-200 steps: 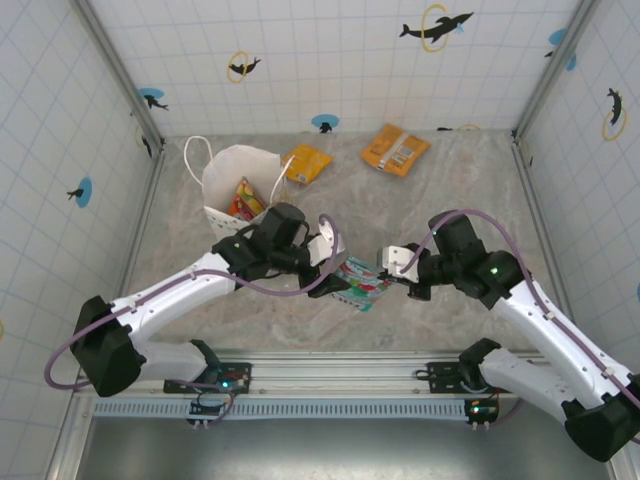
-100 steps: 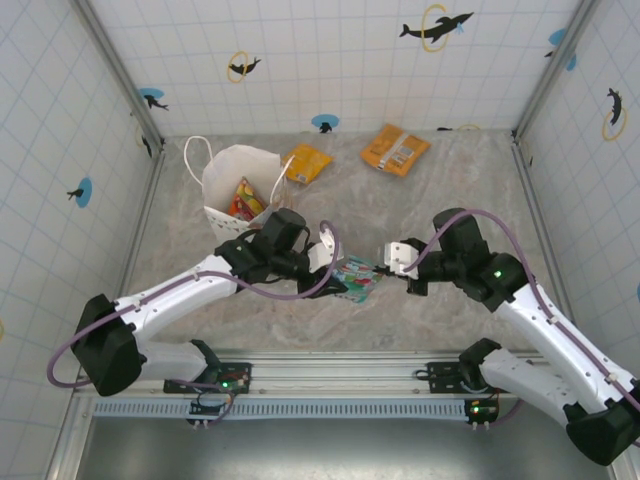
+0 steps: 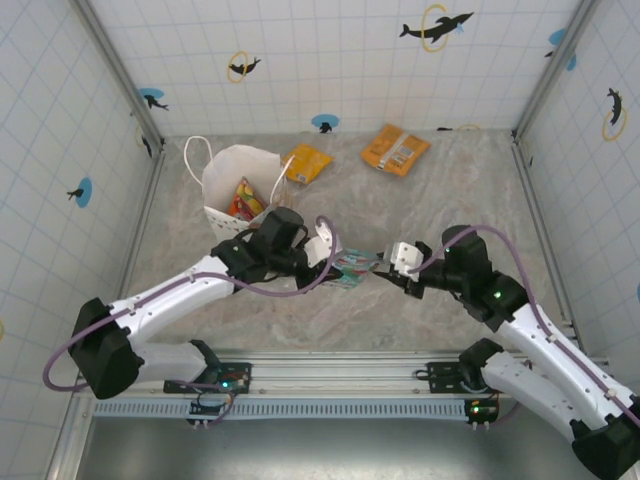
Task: Place the snacks into the paper bag
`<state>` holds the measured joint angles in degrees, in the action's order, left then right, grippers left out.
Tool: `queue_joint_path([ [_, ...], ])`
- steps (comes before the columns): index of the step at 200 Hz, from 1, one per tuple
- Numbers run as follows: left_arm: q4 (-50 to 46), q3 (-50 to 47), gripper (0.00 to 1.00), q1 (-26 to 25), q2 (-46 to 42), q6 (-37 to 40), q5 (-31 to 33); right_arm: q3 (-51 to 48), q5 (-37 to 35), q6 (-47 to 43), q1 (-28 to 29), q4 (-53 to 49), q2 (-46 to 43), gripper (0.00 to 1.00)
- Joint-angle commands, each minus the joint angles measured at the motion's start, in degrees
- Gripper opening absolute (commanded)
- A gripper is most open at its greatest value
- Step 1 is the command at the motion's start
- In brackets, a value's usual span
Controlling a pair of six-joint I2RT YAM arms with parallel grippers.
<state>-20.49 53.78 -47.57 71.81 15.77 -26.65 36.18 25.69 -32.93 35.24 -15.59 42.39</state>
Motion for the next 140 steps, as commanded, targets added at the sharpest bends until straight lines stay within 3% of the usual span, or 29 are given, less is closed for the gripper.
queue_joint_path([
  [1,1.4,5.2,0.09,0.2,-2.6,-2.5,7.0,-3.5,-7.6,10.5,0.1,11.0,-2.0,0.51],
  [19,3.2,6.7,0.04,0.2,-3.1,-4.0,11.7,-5.5,-12.6,17.0,0.0,14.7,-2.6,0.60],
  [63,5.2,11.8,0.00,0.2,-3.2,-4.3,19.2,-6.6,-19.2,30.4,-0.3,18.0,-0.8,0.68],
  [101,5.4,18.2,0.00,0.2,-1.7,-3.7,25.3,-6.5,-18.1,38.2,-0.4,21.4,3.7,0.70],
  [140,5.8,24.4,0.00,0.4,-0.2,-0.8,34.6,-5.8,-15.8,40.5,0.8,23.9,8.8,0.70],
])
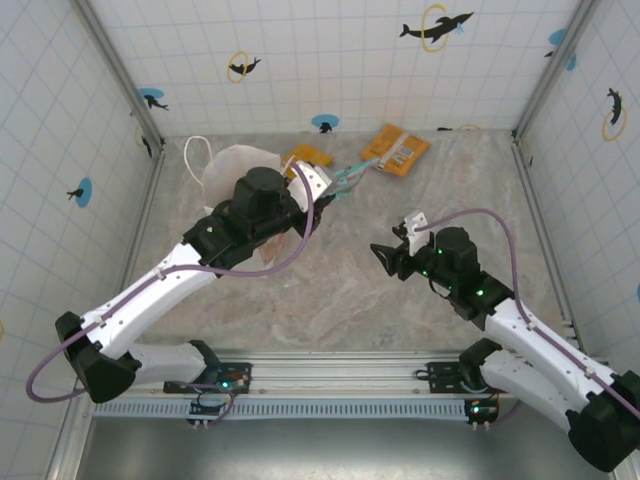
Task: Place the snacks into the paper bag
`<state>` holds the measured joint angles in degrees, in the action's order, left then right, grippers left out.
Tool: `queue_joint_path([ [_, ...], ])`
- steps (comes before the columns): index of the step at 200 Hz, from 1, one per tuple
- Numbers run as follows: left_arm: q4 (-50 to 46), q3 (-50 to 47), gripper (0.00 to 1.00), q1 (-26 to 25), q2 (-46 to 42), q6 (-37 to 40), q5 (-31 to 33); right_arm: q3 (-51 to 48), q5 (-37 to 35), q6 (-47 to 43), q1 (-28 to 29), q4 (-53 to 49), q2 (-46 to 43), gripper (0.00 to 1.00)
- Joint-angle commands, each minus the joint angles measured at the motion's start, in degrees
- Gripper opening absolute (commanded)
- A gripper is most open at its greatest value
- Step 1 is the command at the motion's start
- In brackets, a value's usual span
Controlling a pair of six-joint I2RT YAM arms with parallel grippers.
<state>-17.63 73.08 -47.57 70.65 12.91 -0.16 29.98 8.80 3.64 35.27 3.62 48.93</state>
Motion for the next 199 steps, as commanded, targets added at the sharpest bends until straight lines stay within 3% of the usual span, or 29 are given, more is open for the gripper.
queue_joint_path([
  [1,2.9,5.4,0.00,0.4,1.1,2.1,8.3,0.4,1.1,4.0,0.8,4.7,2.4,0.70],
  [33,-0.4,11.1,0.00,3.2,3.4,0.6,8.8,2.8,1.7,2.7,2.1,2.5,6.2,0.69],
  [91,5.4,10.3,0.00,7.7,0.5,-0.1,8.4,2.0,-0.2,3.0,2.3,2.1,6.7,0.69],
  [122,5.2,12.2,0.00,9.7,0.4,1.2,11.3,1.4,-0.6,3.5,2.4,2.0,6.6,0.69],
  [199,-12.1,20.0,0.00,16.8,3.8,0.7,23.0,1.8,0.6,4.3,3.5,3.2,9.7,0.69],
])
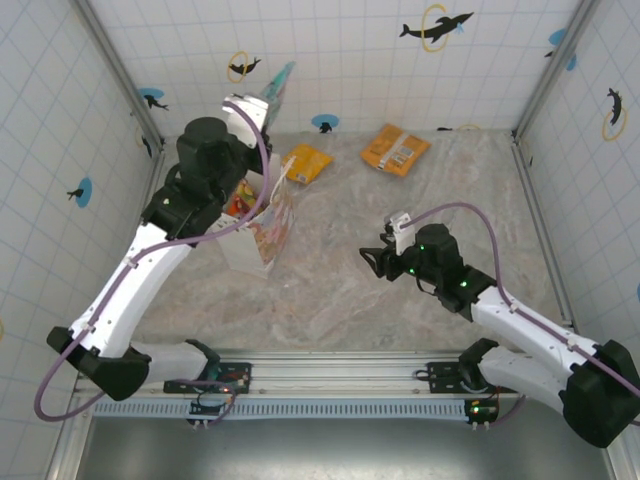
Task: Place the snacks into the paper bag
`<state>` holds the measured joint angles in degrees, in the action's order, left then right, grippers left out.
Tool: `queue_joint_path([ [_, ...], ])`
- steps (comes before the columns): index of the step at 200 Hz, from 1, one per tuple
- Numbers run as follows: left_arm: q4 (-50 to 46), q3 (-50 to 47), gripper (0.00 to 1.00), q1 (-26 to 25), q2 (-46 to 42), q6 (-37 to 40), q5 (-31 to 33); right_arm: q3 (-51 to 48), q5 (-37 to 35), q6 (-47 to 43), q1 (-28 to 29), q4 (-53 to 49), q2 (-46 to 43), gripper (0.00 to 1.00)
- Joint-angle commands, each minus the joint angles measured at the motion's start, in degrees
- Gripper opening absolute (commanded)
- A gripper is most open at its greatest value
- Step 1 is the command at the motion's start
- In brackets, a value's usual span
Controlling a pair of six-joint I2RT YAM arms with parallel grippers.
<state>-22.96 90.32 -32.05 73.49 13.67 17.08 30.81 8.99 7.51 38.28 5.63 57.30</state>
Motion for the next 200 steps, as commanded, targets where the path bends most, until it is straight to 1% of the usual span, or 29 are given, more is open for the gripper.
queue_joint_path([
  [1,-6.9,2.7,0.00,1.4,0.9,-0.1,5.8,1.0,0.4,0.5,0.5,1.1,1.3,0.69],
  [27,-10.3,2.5,0.00,3.6,0.5,-3.4,4.5,1.7,0.5,0.6,0.9,-0.3,2.5,0.69],
  [46,-15.9,4.3,0.00,4.4,2.1,-5.7,3.4,1.5,0.7,0.8,1.1,-0.3,2.9,0.69],
  [74,-23.6,6.4,0.00,4.4,5.1,-8.1,0.8,1.8,1.2,0.9,1.4,-0.3,3.3,0.69],
  [106,-27.2,4.9,0.00,4.4,6.8,-9.3,-0.3,1.9,1.0,1.1,1.5,-0.1,3.3,0.69],
  [117,-28.4,4.9,0.02,4.4,7.6,-9.8,-0.4,1.9,1.0,1.2,1.5,0.0,3.3,0.69],
  [143,-30.5,5.1,0.03,4.4,8.6,-11.1,0.4,2.3,1.0,1.2,1.5,-0.1,4.0,0.69],
  [176,-35.7,7.4,0.03,4.4,9.9,-13.6,0.0,2.8,1.4,1.3,1.7,-0.4,4.8,0.69],
  [200,-42.6,11.9,0.02,4.4,12.0,-16.2,-1.9,3.2,1.6,1.3,1.7,-0.4,5.5,0.69],
])
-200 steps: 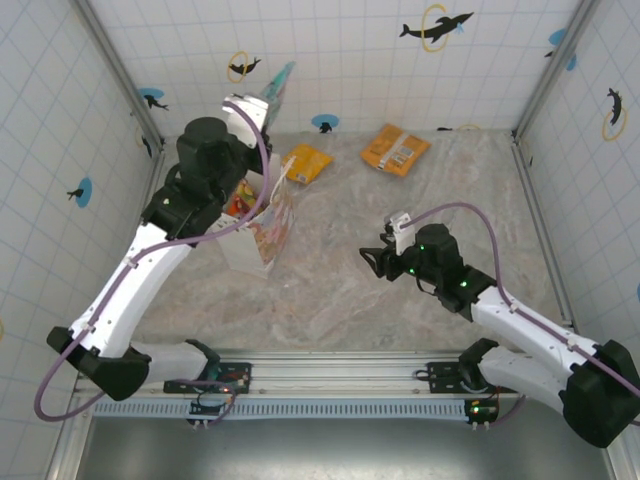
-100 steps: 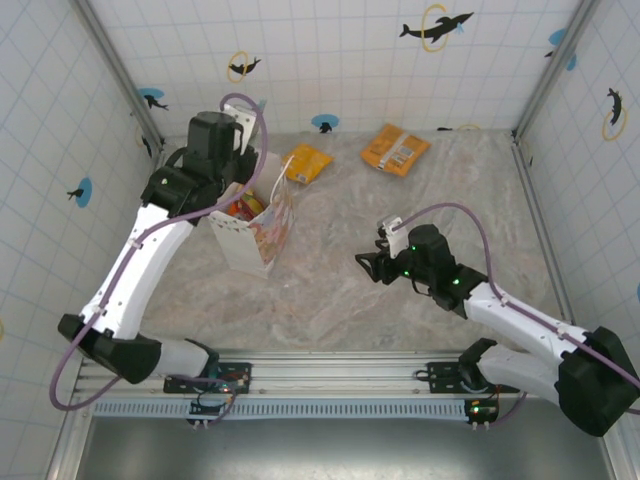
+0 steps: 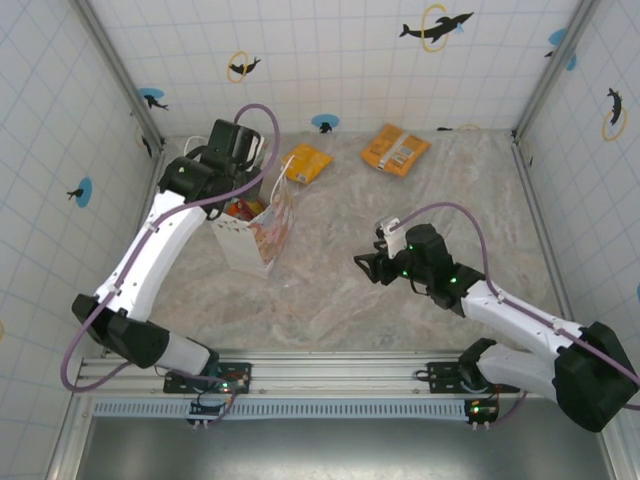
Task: Place the snacks into the paper bag
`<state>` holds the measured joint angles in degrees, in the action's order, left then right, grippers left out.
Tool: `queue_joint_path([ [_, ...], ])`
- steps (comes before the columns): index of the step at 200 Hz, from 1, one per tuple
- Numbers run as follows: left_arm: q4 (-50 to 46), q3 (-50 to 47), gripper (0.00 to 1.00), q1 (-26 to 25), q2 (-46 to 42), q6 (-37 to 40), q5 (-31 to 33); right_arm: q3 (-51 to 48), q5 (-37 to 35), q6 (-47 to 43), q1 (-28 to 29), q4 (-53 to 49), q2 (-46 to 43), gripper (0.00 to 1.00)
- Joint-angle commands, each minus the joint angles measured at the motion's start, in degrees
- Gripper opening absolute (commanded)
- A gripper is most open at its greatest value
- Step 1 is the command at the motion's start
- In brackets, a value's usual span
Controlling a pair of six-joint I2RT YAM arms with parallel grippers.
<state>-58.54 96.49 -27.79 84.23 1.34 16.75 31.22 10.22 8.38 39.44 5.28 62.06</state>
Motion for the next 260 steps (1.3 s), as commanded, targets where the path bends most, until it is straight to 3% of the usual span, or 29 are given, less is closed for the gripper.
queue_joint_path([
  [1,-7.2,6.0,0.02,0.1,1.3,-4.0,-1.6,2.8,0.4,0.5,0.5,-0.1,0.8,0.69],
  [55,-14.8,9.5,0.05,0.1,3.3,-7.0,-0.6,4.6,1.0,0.3,0.9,-0.4,3.0,0.69],
  [148,-16.1,6.1,0.12,0.1,5.3,-8.4,-1.4,4.7,0.2,0.1,1.7,-2.5,3.0,0.69],
  [160,-16.2,6.2,0.18,0.1,5.4,-8.7,-1.4,4.8,-0.2,-0.1,1.7,-2.9,2.8,0.69],
  [174,-16.1,6.7,0.39,0.1,5.3,-8.9,-0.9,4.9,-0.5,-0.4,1.6,-3.3,2.6,0.70],
  [188,-15.4,7.6,0.50,0.1,4.8,-8.8,-0.5,4.9,-0.8,-0.5,1.7,-3.3,2.5,0.70],
  [260,-1.7,6.0,0.56,0.1,-2.3,-5.6,-8.5,6.2,-1.2,1.0,1.7,-2.8,3.2,0.70],
])
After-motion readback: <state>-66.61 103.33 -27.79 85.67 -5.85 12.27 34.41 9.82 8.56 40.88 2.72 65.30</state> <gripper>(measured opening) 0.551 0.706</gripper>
